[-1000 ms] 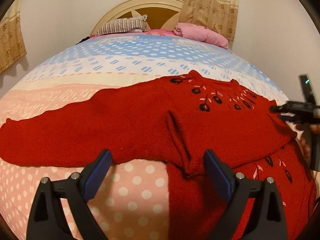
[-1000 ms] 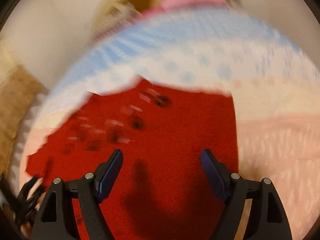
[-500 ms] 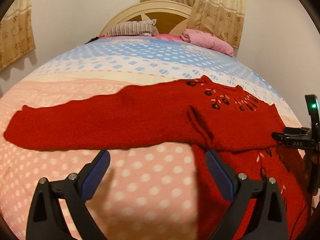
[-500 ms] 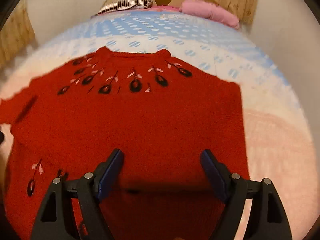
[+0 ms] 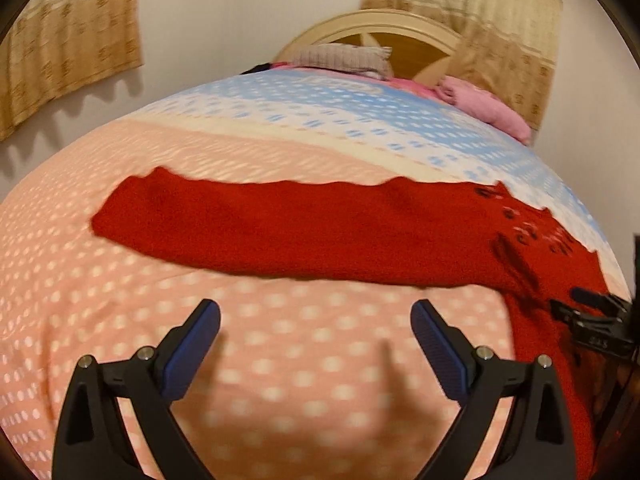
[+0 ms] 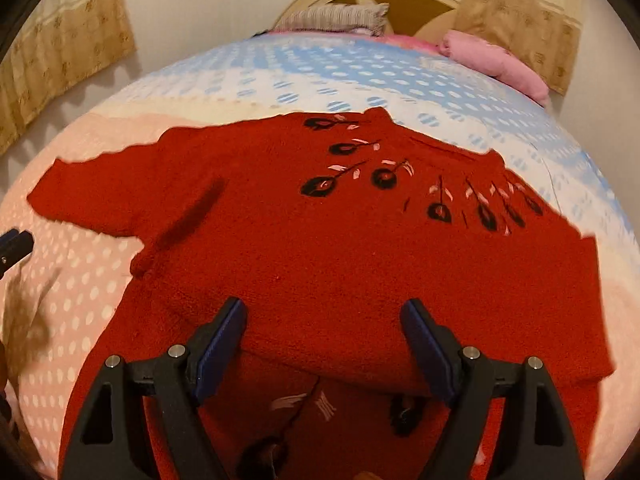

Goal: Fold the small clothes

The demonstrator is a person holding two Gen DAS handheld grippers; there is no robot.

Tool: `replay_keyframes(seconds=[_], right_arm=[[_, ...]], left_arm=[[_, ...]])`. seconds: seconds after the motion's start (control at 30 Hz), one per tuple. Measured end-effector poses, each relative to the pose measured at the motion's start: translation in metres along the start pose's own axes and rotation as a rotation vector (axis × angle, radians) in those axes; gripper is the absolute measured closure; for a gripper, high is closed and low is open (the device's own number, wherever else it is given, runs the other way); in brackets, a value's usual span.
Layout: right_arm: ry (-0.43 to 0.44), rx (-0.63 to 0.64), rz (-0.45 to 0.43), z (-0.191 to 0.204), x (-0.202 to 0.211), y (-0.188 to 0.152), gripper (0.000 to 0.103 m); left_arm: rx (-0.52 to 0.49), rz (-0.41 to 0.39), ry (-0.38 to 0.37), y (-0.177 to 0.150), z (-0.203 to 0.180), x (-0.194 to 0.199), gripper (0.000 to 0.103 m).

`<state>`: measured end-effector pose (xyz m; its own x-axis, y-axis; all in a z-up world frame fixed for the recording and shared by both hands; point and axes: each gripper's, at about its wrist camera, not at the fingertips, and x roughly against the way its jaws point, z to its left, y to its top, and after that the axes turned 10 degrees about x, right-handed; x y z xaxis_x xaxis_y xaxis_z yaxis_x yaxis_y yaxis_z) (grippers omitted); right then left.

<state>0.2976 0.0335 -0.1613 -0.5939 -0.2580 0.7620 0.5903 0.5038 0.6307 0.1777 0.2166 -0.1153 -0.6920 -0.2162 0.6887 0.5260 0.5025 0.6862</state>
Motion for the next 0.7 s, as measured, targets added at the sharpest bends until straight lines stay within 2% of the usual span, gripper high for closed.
replay_keyframes(seconds=[0.13, 0.3, 0.37, 0.5, 0.7], right_arm=[[0.027, -0.047, -0.008, -0.004, 0.000, -0.006, 0.017], [-0.011, -0.029, -0.024, 0.002, 0.005, -0.005, 0.017], [-0.007, -0.036, -0.027, 0.001, 0.005, -0.006, 0.016], [-0.011, -0.040, -0.032, 0.001, 0.005, -0.006, 0.015], [-0.020, -0.039, -0.037, 0.002, 0.006, -0.008, 0.014]], left_arm=[[0.067, 0.022, 0.044, 0.003, 0.029, -0.008, 0.005], [0.124, 0.015, 0.074, 0.005, 0.062, -0.004, 0.005], [0.177, 0.027, 0.070, 0.009, 0.080, -0.003, 0.005], [0.291, 0.035, 0.016, 0.017, 0.109, -0.001, 0.009], [0.513, 0.018, -0.119, 0.030, 0.140, -0.008, 0.019]])
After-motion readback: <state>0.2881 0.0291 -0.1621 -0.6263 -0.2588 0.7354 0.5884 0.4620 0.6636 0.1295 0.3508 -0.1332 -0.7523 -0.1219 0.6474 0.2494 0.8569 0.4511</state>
